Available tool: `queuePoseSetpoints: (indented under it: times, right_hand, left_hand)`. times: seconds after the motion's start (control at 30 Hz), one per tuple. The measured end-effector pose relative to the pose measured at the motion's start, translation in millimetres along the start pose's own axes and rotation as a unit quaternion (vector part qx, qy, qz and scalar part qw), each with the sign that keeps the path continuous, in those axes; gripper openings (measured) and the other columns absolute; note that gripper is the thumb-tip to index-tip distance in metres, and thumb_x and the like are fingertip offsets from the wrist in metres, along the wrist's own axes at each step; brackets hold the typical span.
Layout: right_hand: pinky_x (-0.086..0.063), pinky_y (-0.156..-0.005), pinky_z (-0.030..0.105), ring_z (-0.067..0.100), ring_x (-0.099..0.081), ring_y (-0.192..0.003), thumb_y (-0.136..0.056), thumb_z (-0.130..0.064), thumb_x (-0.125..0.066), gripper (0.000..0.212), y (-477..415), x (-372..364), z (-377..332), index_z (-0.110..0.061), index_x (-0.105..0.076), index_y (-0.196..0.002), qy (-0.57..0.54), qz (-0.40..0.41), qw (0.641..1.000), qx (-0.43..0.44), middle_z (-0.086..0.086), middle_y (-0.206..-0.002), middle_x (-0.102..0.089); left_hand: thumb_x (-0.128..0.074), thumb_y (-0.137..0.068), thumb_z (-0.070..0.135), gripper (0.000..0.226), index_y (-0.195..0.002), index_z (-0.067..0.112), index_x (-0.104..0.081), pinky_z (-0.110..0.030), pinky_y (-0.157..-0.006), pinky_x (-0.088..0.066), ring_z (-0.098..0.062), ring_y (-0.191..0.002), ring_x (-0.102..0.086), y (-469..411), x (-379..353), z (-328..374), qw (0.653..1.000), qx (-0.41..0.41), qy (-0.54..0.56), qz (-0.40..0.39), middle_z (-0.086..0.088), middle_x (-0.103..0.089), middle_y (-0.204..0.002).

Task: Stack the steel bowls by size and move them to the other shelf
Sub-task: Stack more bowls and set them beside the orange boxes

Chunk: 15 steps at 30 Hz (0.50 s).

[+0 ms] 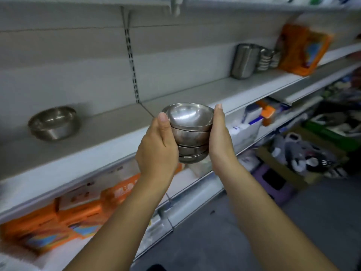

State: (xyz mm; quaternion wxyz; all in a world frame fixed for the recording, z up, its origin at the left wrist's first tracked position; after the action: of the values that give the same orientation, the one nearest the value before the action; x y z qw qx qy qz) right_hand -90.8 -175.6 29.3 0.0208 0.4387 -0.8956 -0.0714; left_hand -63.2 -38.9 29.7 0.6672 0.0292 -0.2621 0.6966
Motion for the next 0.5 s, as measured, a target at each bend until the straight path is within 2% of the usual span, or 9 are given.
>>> queuePoseSetpoints:
  times: [0.1, 0.17, 0.27, 0.43, 0.5]
  right_hand:
    - [-0.05, -0.085, 0.026, 0.01, -0.068, -0.106, -0.098, -0.074, -0.03, 0.065, -24.1, 35.5, 7.3, -0.028, -0.072, -0.118, -0.007, 0.037, 0.999, -0.006, -0.003, -0.119, -0.073]
    - [-0.049, -0.097, 0.032, 0.014, -0.065, -0.115, -0.088, -0.085, -0.028, 0.079, -42.8, 53.8, 12.1, -0.03, -0.066, -0.132, -0.007, 0.063, 0.998, -0.006, -0.002, -0.13, -0.07]
    - [-0.042, -0.114, 0.045, 0.019, -0.058, -0.127, -0.069, -0.096, -0.024, 0.099, -75.4, 75.7, 16.8, -0.038, -0.056, -0.142, -0.007, 0.098, 0.995, -0.01, -0.003, -0.141, -0.063]
    - [-0.038, -0.118, 0.049, 0.021, -0.055, -0.134, -0.068, -0.097, -0.024, 0.098, -140.2, 108.1, 9.2, -0.043, -0.052, -0.144, -0.018, 0.147, 0.989, -0.001, -0.002, -0.146, -0.059]
    - [-0.037, -0.118, 0.05, 0.022, -0.054, -0.135, -0.069, -0.097, -0.023, 0.097, -167.0, 122.3, 1.3, -0.044, -0.051, -0.145, -0.022, 0.162, 0.987, 0.009, -0.002, -0.147, -0.059]
  left_hand:
    - [-0.006, -0.096, 0.063, 0.076, -0.126, 0.024, -0.064, -0.033, -0.083, -0.036, -0.033, -0.112, -0.062, -1.2, -38.7, 13.4, 0.999, -0.005, 0.017, -0.045, -0.005, -0.071, -0.115]
    - [-0.01, -0.104, 0.058, 0.066, -0.126, 0.025, -0.063, -0.031, -0.083, -0.034, -0.028, -0.11, -0.061, -5.5, -64.2, 20.6, 0.997, -0.01, 0.016, -0.073, -0.001, -0.069, -0.111]
    - [-0.012, -0.106, 0.056, 0.062, -0.13, 0.027, -0.062, -0.031, -0.084, -0.034, -0.031, -0.115, -0.062, -20.2, -100.0, 28.0, 0.995, -0.015, 0.003, -0.104, -0.004, -0.071, -0.122]
    - [-0.013, -0.106, 0.056, 0.06, -0.127, 0.027, -0.062, -0.032, -0.084, -0.035, -0.03, -0.115, -0.062, -66.1, -168.3, 38.9, 0.987, -0.04, 0.016, -0.153, -0.002, -0.071, -0.119]
    - [-0.013, -0.106, 0.058, 0.061, -0.123, 0.028, -0.063, -0.034, -0.084, -0.04, -0.029, -0.113, -0.063, -86.9, -197.1, 46.2, 0.982, -0.057, 0.038, -0.176, 0.001, -0.071, -0.116]
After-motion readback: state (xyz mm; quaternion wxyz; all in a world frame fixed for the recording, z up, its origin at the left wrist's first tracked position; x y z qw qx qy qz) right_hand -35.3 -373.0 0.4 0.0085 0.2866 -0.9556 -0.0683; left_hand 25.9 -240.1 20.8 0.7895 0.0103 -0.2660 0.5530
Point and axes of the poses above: each hand's wrist, its own y-axis away from the middle knuckle, its own x-axis out of the back of the hand, z = x × y, the point moved 3 cm from there along -y, towards the middle knuckle
